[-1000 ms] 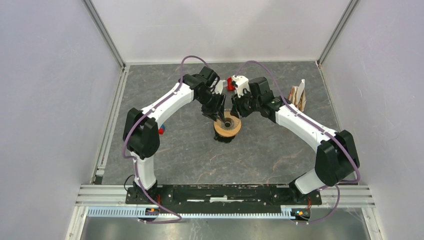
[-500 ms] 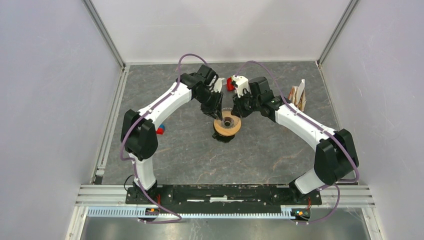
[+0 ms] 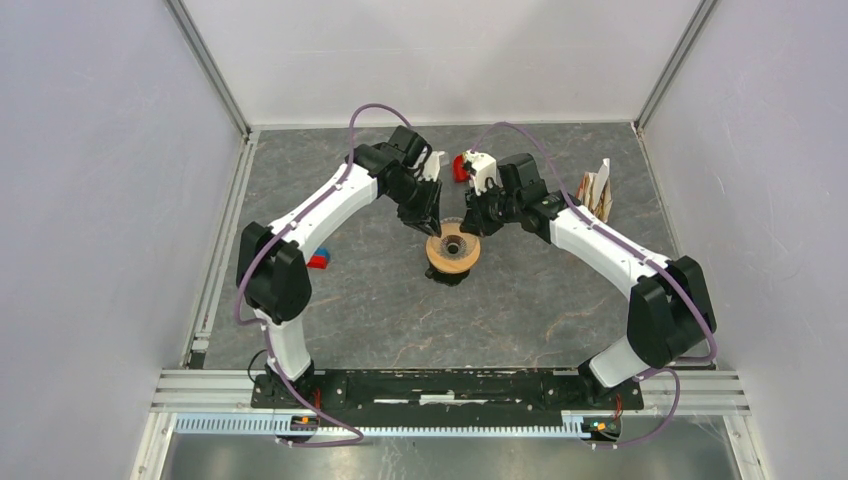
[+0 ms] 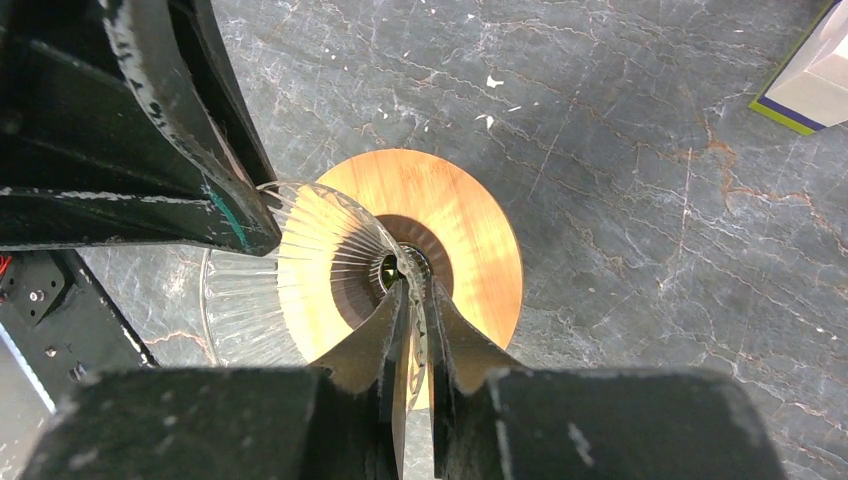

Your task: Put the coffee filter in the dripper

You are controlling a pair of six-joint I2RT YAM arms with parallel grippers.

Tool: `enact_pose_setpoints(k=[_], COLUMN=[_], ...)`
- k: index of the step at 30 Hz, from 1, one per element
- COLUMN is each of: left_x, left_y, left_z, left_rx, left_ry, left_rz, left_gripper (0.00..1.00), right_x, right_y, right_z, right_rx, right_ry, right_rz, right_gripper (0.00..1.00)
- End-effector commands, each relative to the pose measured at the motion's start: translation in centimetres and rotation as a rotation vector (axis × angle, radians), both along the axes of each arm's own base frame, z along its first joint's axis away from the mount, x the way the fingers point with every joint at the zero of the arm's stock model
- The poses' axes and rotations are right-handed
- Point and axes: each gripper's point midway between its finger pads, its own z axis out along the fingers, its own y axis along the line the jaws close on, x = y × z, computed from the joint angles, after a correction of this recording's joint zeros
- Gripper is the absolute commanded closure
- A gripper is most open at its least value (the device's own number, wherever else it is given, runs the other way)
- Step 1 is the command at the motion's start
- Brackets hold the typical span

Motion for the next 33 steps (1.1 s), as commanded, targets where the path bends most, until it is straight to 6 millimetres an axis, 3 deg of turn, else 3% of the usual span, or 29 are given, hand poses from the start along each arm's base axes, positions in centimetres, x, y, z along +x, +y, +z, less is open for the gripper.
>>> enact_pose_setpoints(k=[1, 7, 13, 17, 24, 26, 29, 31, 33], left_x=[-0.2, 0.1, 0.1, 0.2, 0.6, 0.6, 0.9, 1.1, 1.5], left_y=[0.3, 0.4, 0.5, 0.5, 0.8, 1.0, 1.5, 1.8, 2.1], left_z=[2.8, 3.0, 3.2, 3.6, 5.4, 6.4, 8.3, 9.8, 11.2], left_rx=[-0.046, -0.049, -0.049, -0.062, -0.096, -0.11, -0.131, -0.15, -0.169], left_ry=[-0.081, -0.091, -0.095, -0.1, -0.14, -0.17, -0.225, -0.264, -0.302], left_rz=[-0.04, -0.033, -0.032, -0.034, -0.035, -0.047, -0.059, -0.061, -0.056], left_gripper=[0.74, 0.72, 0.67, 0.64, 0.52, 0.5, 0.45, 0.41, 0.29], right_x=[0.9, 0.4, 1.0, 1.6, 2.3, 2.2, 2.3, 2.4, 3.1], right_y=[1.4, 1.9, 1.8, 1.5, 0.2, -0.5, -2.1, -4.0, -6.8], right_z=[2.3, 2.3, 2.9, 4.3, 6.6, 7.5, 9.5, 10.6, 11.6], right_rx=[0.067, 0.071, 0.051, 0.036, -0.007, -0.006, -0.013, -0.017, -0.044], right_ry=[-0.038, -0.039, -0.065, -0.108, -0.202, -0.229, -0.318, -0.366, -0.411], right_rz=[0.015, 0.027, 0.023, 0.016, -0.005, -0.021, -0.026, -0.062, -0.135], right_gripper=[0.86, 0.81, 0.64, 0.58, 0.37, 0.29, 0.28, 0.27, 0.26])
